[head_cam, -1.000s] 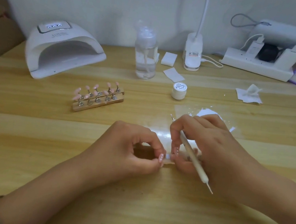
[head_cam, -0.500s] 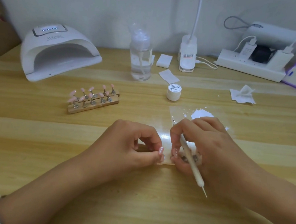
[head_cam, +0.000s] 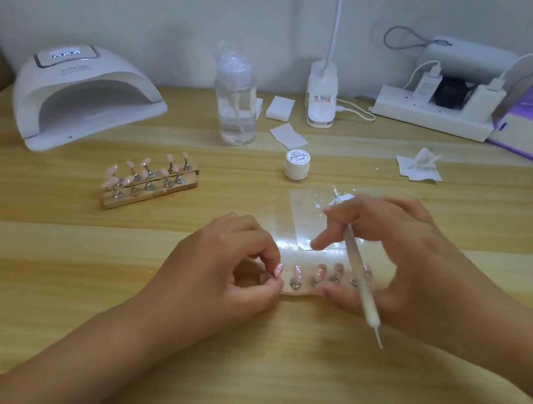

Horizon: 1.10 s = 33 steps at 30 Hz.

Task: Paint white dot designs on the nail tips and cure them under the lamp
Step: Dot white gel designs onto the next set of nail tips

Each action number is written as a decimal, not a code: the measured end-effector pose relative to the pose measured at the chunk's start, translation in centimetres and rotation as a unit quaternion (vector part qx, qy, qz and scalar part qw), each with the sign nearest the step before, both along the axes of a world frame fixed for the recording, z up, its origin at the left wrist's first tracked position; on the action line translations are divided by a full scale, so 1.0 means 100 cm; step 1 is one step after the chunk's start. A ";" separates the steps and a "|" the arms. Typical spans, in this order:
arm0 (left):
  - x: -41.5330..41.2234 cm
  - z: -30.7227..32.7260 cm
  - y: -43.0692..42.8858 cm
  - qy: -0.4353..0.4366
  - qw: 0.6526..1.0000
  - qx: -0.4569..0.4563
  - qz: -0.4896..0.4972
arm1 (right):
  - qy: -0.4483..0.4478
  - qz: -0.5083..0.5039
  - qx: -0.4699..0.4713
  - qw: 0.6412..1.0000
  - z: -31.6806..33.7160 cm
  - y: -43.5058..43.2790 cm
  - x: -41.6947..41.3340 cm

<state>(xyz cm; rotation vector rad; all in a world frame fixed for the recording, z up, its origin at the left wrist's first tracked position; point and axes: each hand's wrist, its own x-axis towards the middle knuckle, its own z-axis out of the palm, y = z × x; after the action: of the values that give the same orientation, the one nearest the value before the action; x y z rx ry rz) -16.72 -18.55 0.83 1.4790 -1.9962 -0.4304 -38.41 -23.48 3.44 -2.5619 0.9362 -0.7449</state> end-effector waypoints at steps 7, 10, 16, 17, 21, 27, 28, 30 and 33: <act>0.004 0.002 -0.003 0.066 0.996 0.051 -0.012 | 0.003 -0.026 0.067 0.997 -0.006 0.004 -0.010; 0.002 0.003 -0.003 0.069 0.996 0.062 -0.001 | 0.014 -0.028 0.068 0.997 -0.009 0.003 -0.008; -0.007 0.004 -0.001 0.024 0.998 0.066 -0.003 | 0.015 -0.038 0.080 0.996 -0.014 0.004 -0.008; -0.008 0.003 -0.001 0.016 0.998 0.063 -0.003 | 0.012 -0.039 0.084 0.996 -0.013 0.004 -0.007; -0.009 0.002 -0.004 0.012 0.998 0.064 0.000 | 0.000 -0.027 0.127 0.992 -0.013 0.003 -0.008; -0.008 0.002 -0.006 0.012 0.997 0.076 -0.003 | -0.003 -0.003 0.151 0.989 -0.014 -0.001 -0.009; -0.008 0.002 -0.006 0.009 0.997 0.077 -0.004 | -0.007 -0.002 0.154 0.988 -0.014 -0.002 -0.011; -0.006 0.001 -0.006 -0.005 0.997 0.074 -0.011 | -0.017 -0.008 0.165 0.986 -0.014 -0.003 -0.018; -0.006 0.001 -0.008 -0.023 0.997 0.075 -0.016 | -0.036 -0.010 0.196 0.980 -0.013 -0.005 -0.032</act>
<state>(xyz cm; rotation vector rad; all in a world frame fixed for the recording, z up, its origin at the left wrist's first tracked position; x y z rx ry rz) -17.32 -19.32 0.96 1.5613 -2.0643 -0.5774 -41.58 -24.02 2.11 -2.1727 0.9761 -0.5863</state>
